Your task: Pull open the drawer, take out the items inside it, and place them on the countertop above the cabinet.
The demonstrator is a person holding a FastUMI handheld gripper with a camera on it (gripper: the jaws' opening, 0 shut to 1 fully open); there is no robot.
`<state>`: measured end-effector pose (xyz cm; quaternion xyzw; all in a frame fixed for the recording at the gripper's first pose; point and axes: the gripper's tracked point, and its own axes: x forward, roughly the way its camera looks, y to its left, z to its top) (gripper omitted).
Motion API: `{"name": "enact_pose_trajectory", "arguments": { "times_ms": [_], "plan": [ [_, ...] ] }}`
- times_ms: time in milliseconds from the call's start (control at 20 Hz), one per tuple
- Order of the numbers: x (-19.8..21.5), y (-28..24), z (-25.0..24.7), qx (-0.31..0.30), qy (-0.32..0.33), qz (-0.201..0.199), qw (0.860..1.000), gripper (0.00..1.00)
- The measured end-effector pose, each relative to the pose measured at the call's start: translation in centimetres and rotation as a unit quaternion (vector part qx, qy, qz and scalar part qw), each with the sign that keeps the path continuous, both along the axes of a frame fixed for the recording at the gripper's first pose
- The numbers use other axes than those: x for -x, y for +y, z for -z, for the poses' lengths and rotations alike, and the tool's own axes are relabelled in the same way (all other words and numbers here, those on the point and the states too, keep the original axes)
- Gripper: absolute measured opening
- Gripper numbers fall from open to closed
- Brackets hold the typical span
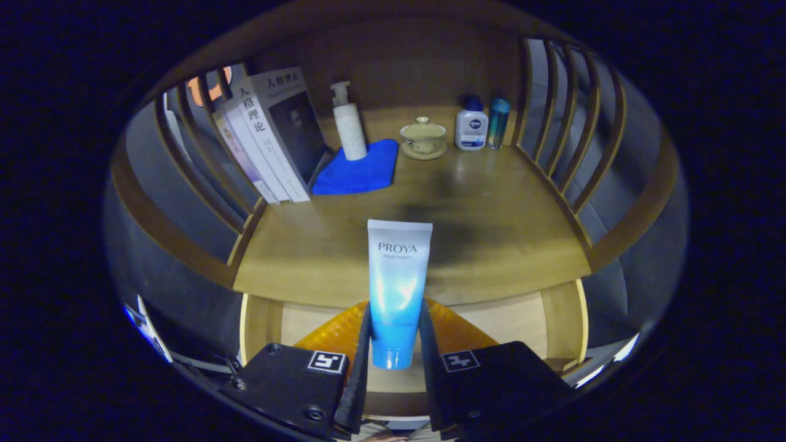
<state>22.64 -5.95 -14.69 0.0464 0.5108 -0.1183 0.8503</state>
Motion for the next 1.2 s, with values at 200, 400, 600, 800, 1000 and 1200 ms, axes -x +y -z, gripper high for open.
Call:
{"name": "enact_pose_trajectory", "arguments": {
  "times_ms": [200,400,600,800,1000,1200],
  "plan": [
    [-3.3,-0.9,0.5,0.017,-0.016,0.007,1.000,0.43],
    [-5.1,-0.9,2.5,0.011,-0.007,0.002,1.000,0.43],
    [-6.4,-0.5,3.7,-0.001,-0.016,-0.009,1.000,0.44],
    [-6.5,-1.5,4.6,0.013,-0.022,-0.009,1.000,0.48],
    [-6.3,-1.7,3.0,0.006,-0.053,-0.015,0.998,0.56],
    [-3.4,-0.8,1.3,0.003,-0.058,-0.050,0.997,0.70]
  ]
}}
